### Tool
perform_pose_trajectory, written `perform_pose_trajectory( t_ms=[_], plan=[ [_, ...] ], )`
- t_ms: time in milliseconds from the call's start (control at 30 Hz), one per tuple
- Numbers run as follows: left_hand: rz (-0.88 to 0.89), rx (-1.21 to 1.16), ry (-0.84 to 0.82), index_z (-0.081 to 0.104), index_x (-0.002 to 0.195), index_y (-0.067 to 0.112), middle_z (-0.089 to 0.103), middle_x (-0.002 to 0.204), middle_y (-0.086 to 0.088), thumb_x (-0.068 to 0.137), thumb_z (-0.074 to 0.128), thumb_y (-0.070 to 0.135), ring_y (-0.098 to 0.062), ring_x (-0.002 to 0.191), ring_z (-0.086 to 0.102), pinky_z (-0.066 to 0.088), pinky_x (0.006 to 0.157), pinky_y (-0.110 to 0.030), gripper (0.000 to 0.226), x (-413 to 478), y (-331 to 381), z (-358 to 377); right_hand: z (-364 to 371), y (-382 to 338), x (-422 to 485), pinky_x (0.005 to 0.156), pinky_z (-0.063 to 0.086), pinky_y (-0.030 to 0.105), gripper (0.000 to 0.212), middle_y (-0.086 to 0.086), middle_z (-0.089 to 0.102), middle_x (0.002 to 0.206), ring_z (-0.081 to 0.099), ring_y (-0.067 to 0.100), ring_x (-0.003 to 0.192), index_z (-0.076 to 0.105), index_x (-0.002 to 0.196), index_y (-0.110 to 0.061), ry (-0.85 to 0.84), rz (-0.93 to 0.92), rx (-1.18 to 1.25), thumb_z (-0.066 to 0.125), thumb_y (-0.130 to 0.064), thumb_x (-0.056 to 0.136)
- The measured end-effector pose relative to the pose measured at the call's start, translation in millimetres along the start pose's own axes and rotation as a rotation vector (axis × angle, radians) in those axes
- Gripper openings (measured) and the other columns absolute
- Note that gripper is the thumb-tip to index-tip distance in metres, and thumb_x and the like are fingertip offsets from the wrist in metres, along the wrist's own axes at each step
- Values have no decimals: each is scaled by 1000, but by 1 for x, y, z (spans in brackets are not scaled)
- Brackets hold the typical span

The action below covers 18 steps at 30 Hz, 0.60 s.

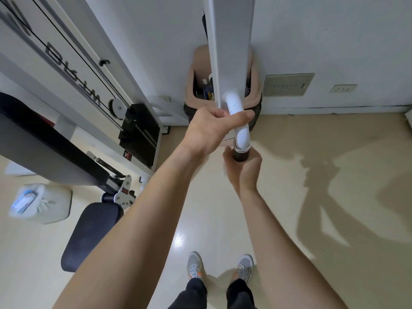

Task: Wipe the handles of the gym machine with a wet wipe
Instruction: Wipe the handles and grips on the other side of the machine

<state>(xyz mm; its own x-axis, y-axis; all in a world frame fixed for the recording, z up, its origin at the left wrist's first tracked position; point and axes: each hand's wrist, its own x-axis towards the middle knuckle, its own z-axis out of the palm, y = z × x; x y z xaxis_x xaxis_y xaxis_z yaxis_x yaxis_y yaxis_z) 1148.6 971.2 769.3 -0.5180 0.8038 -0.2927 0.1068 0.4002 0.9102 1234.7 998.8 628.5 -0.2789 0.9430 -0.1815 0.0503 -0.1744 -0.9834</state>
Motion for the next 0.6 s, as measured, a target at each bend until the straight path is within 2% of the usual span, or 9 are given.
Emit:
perform_pose_trajectory(
  t_ms=[67, 133, 233, 300, 367, 433, 500, 567, 600],
  plan=[
    [-6, -21, -17, 44, 57, 3, 31, 64, -9, 77, 82, 46, -15, 55, 26, 24, 55, -27, 61, 1, -2, -3, -11, -8, 8, 51, 42, 30, 36, 2, 47, 53, 42, 21, 48, 46, 56, -20, -226, 0, -106, 70, -6, 81],
    [-2, -23, -31, 42, 53, 17, 35, 58, 1, 78, 81, 45, -9, 50, 33, 28, 53, -22, 54, 2, -4, -5, -20, -29, 15, 56, 38, 27, 38, -1, 46, 54, 41, 18, 52, 45, 58, -12, -390, -62, -183, 69, 4, 82],
    [-9, -43, -41, 47, 55, 17, 40, 53, 6, 80, 81, 41, -5, 47, 39, 32, 47, -13, 49, 2, -7, -3, -28, -53, 18, 52, 38, 23, 39, -9, 45, 51, 41, 13, 52, 43, 57, -14, -507, -189, -151, 70, 4, 79],
    [-17, -63, -45, 47, 53, 18, 40, 53, 6, 79, 82, 40, -5, 46, 38, 31, 44, -11, 49, 2, -8, -1, -24, -51, 9, 51, 38, 26, 33, -4, 47, 51, 43, 17, 51, 43, 56, -11, -368, -232, -96, 70, -7, 73],
    [-29, -81, -44, 46, 52, 19, 39, 51, 8, 78, 82, 41, -5, 45, 36, 30, 43, -11, 50, 4, -8, 0, -11, -36, 1, 47, 41, 31, 30, 0, 49, 50, 46, 24, 48, 46, 56, -21, -118, -238, -54, 70, -17, 73],
    [-32, -86, -41, 48, 57, 14, 36, 52, 7, 78, 82, 42, -4, 45, 35, 30, 45, -13, 49, 5, -9, 1, 3, -11, 0, 50, 43, 38, 23, 0, 48, 53, 46, 29, 52, 50, 57, -30, 65, -139, 56, 68, -25, 71],
    [-28, -89, -36, 50, 63, 10, 34, 54, 6, 79, 82, 43, -5, 45, 33, 28, 50, -18, 48, 6, -8, 1, 13, 9, 2, 53, 44, 40, 17, 3, 48, 55, 44, 31, 56, 53, 59, -27, 137, -22, 128, 66, -26, 69],
    [-37, -80, -25, 46, 57, 15, 34, 52, 8, 79, 81, 43, -4, 44, 34, 28, 53, -21, 50, 6, -9, -1, 10, 24, 0, 47, 48, 43, 21, 18, 54, 53, 50, 41, 51, 51, 60, -13, 122, -11, -16, 64, -21, 75],
    [-41, -75, -20, 43, 54, 18, 34, 53, 7, 79, 81, 43, -5, 45, 35, 28, 53, -21, 51, 7, -10, -3, 8, 26, 1, 45, 46, 41, 25, 22, 54, 53, 51, 41, 48, 49, 61, -3, 59, -12, -67, 64, -15, 77]
  ],
)
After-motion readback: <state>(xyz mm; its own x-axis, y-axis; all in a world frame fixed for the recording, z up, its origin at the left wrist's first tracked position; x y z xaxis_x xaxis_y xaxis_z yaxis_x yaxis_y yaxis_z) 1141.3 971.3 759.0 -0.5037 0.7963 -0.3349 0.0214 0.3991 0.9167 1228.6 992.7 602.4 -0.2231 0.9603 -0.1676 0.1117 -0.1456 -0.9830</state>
